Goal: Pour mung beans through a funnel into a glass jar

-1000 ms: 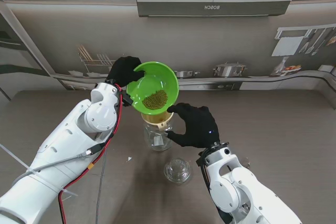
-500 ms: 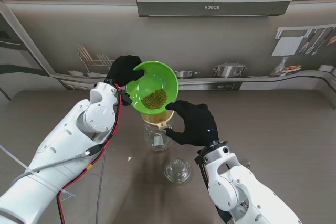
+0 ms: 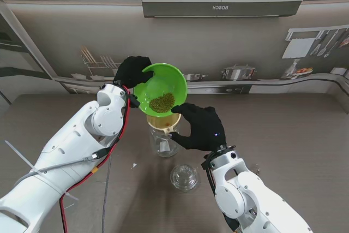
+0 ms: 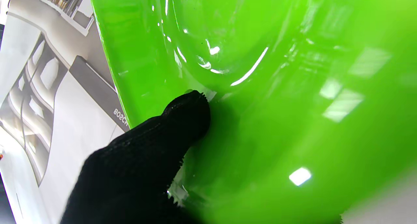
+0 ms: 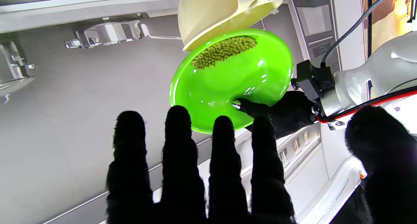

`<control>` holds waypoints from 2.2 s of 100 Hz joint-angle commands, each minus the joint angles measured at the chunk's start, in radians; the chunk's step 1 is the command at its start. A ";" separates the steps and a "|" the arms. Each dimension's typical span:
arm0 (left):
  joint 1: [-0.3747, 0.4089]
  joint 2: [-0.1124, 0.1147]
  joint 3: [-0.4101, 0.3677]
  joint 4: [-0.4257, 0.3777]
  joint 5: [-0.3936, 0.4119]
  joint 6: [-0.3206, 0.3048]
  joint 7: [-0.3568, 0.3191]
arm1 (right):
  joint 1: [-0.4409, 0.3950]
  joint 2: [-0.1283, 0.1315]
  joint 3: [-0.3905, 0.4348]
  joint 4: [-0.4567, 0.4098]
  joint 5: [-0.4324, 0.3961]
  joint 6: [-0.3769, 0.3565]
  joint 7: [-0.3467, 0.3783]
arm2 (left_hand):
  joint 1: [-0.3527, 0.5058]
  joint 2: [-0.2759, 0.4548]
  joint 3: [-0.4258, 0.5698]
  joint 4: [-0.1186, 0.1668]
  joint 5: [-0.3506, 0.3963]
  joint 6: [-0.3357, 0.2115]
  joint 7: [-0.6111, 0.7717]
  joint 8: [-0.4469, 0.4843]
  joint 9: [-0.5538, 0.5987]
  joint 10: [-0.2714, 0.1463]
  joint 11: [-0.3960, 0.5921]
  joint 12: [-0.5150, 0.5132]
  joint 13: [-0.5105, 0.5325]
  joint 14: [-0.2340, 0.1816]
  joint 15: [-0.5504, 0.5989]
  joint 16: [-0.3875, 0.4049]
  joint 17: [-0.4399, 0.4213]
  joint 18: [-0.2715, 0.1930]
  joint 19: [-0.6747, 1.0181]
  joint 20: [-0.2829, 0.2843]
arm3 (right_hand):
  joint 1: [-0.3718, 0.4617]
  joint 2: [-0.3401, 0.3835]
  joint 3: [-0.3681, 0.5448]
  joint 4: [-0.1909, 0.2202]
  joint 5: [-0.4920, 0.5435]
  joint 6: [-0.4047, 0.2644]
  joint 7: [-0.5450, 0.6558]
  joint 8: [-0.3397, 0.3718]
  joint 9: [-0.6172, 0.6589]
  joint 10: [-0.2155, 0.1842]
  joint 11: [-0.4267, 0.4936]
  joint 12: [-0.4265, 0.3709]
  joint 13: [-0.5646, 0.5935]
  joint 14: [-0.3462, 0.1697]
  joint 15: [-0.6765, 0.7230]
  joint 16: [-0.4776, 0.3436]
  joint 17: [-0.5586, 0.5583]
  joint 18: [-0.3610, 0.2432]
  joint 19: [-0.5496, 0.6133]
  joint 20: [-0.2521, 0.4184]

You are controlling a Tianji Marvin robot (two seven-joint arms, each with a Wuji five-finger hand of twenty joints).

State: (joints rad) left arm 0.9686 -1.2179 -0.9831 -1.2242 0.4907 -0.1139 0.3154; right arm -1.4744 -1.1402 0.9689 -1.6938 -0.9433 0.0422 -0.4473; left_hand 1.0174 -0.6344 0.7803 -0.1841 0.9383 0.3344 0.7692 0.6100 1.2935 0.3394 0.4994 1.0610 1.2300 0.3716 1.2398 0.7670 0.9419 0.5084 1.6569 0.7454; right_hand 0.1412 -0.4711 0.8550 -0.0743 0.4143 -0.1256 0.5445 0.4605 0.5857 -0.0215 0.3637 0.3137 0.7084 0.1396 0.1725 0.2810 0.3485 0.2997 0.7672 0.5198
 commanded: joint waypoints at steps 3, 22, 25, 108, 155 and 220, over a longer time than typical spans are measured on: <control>-0.017 -0.009 0.002 0.002 0.013 -0.012 -0.005 | 0.008 -0.008 -0.011 0.012 -0.001 0.005 0.002 | 0.066 0.028 0.135 0.019 0.053 -0.105 0.114 0.018 0.049 0.011 0.031 0.006 0.033 0.012 0.036 -0.009 0.040 -0.028 -0.018 -0.015 | -0.040 0.020 0.001 0.033 -0.021 0.003 -0.012 -0.026 -0.010 0.005 -0.002 -0.008 -0.028 -0.005 -0.008 -0.016 -0.019 -0.013 -0.019 -0.017; -0.030 -0.009 0.016 0.023 0.050 -0.032 0.024 | 0.014 -0.009 -0.018 0.019 -0.002 0.007 -0.003 | 0.061 0.028 0.138 0.018 0.051 -0.111 0.120 0.015 0.050 0.008 0.032 0.006 0.034 0.007 0.038 -0.009 0.044 -0.037 -0.019 -0.018 | -0.042 0.021 0.001 0.033 -0.022 0.006 -0.012 -0.027 -0.008 0.004 -0.002 -0.008 -0.026 -0.005 -0.007 -0.016 -0.020 -0.013 -0.019 -0.019; -0.031 -0.009 0.018 0.026 0.055 -0.035 0.030 | 0.015 -0.009 -0.019 0.020 -0.002 0.008 -0.004 | 0.060 0.027 0.138 0.017 0.051 -0.111 0.121 0.014 0.050 0.005 0.033 0.007 0.034 0.006 0.038 -0.009 0.044 -0.037 -0.019 -0.019 | -0.042 0.020 0.000 0.033 -0.023 0.004 -0.012 -0.028 -0.007 0.003 -0.002 -0.008 -0.026 -0.005 -0.007 -0.017 -0.019 -0.014 -0.019 -0.019; -0.056 0.001 0.057 0.080 0.213 -0.134 0.158 | 0.040 -0.011 -0.037 0.027 -0.005 0.030 0.002 | 0.048 0.023 0.146 0.009 0.038 -0.127 0.146 0.001 0.051 -0.010 0.038 0.007 0.035 -0.016 0.044 -0.015 0.054 -0.055 -0.020 -0.030 | -0.043 0.021 -0.001 0.034 -0.024 0.005 -0.010 -0.030 -0.005 0.003 -0.002 -0.009 -0.025 -0.004 -0.007 -0.017 -0.025 -0.012 -0.018 -0.026; -0.067 0.014 0.072 0.094 0.304 -0.185 0.230 | 0.043 -0.010 -0.039 0.026 -0.007 0.036 0.009 | 0.043 0.023 0.150 0.004 0.028 -0.136 0.165 -0.009 0.050 -0.020 0.041 0.009 0.035 -0.033 0.045 -0.019 0.057 -0.074 -0.022 -0.037 | -0.043 0.022 -0.001 0.034 -0.025 0.006 -0.012 -0.031 -0.005 0.004 -0.003 -0.010 -0.021 -0.004 -0.006 -0.017 -0.026 -0.013 -0.018 -0.028; -0.092 0.030 0.107 0.119 0.400 -0.218 0.307 | 0.045 -0.010 -0.040 0.029 -0.005 0.041 0.017 | 0.039 0.023 0.152 -0.001 0.012 -0.142 0.190 -0.023 0.047 -0.029 0.045 0.012 0.036 -0.046 0.046 -0.024 0.064 -0.084 -0.025 -0.048 | -0.044 0.026 0.000 0.034 -0.028 0.009 -0.011 -0.031 -0.002 0.004 -0.003 -0.010 -0.014 -0.005 -0.002 -0.015 -0.025 -0.014 -0.016 -0.030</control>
State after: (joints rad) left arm 0.8880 -1.1898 -0.8750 -1.1023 0.8795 -0.3267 0.6276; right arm -1.4270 -1.1468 0.9314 -1.6618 -0.9461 0.0807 -0.4452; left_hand 0.9987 -0.6344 0.7911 -0.1848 0.9337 0.3065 0.8209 0.5657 1.2956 0.3086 0.5144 1.0609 1.2375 0.3421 1.2399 0.7498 0.9545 0.4741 1.6483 0.7161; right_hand 0.1300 -0.4708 0.8547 -0.0650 0.4143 -0.1238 0.5445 0.4570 0.5857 -0.0213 0.3637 0.3137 0.7084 0.1395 0.1725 0.2757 0.3373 0.2995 0.7666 0.5076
